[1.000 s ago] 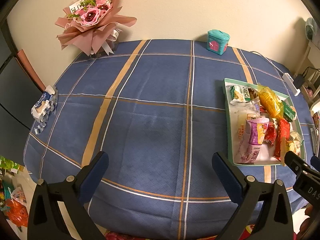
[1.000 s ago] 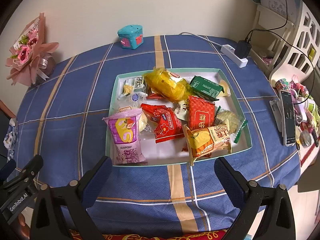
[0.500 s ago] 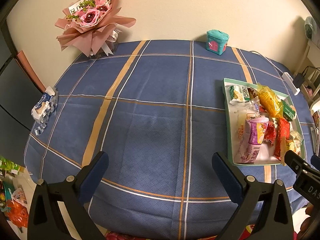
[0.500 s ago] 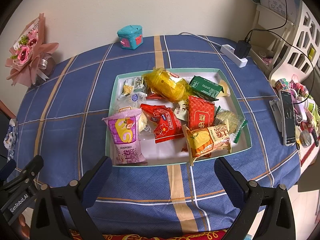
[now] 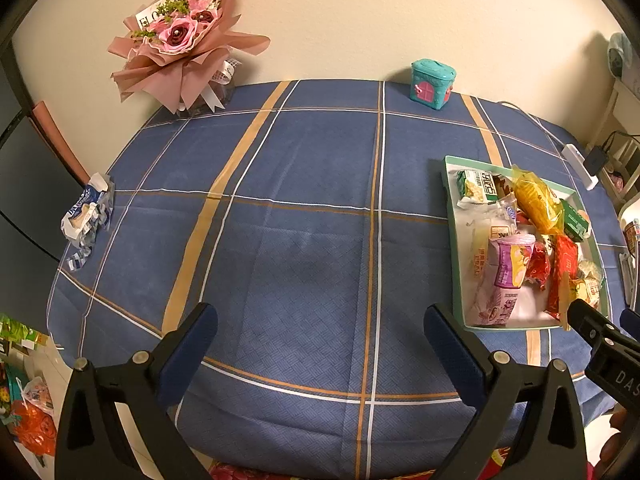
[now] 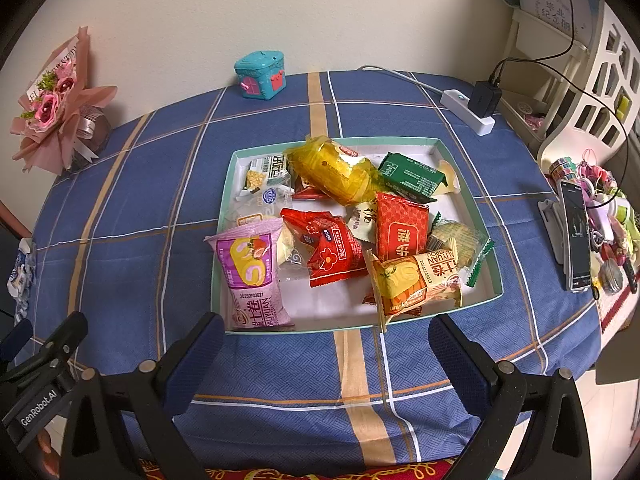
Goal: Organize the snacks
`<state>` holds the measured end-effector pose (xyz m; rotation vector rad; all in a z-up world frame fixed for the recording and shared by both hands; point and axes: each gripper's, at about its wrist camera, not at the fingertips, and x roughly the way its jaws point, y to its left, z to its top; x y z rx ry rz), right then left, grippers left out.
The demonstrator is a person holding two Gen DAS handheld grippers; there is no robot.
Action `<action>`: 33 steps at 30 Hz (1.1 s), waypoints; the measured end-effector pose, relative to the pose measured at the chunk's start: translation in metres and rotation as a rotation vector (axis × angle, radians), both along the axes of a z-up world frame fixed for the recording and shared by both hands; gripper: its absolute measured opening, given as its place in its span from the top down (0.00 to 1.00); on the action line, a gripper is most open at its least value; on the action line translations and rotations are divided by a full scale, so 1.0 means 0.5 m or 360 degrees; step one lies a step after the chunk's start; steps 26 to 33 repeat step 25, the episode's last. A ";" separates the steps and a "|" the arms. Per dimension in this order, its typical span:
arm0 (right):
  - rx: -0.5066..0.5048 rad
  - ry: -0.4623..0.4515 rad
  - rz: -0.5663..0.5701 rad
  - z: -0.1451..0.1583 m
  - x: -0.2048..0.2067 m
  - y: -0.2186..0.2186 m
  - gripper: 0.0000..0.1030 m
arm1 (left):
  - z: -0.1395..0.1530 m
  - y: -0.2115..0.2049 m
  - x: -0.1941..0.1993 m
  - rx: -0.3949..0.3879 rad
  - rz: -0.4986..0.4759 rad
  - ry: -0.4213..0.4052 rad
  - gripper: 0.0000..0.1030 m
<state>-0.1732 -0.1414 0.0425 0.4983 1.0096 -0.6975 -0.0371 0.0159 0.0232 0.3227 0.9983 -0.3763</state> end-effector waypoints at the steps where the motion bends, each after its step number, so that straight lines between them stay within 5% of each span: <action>1: 0.0001 0.0000 -0.0001 0.000 0.000 0.000 0.00 | 0.000 0.000 -0.001 0.0000 0.0001 0.0000 0.00; 33: 0.0000 0.0001 -0.0002 -0.002 0.000 -0.001 0.00 | 0.022 0.000 -0.018 -0.0064 -0.0062 -0.0083 0.00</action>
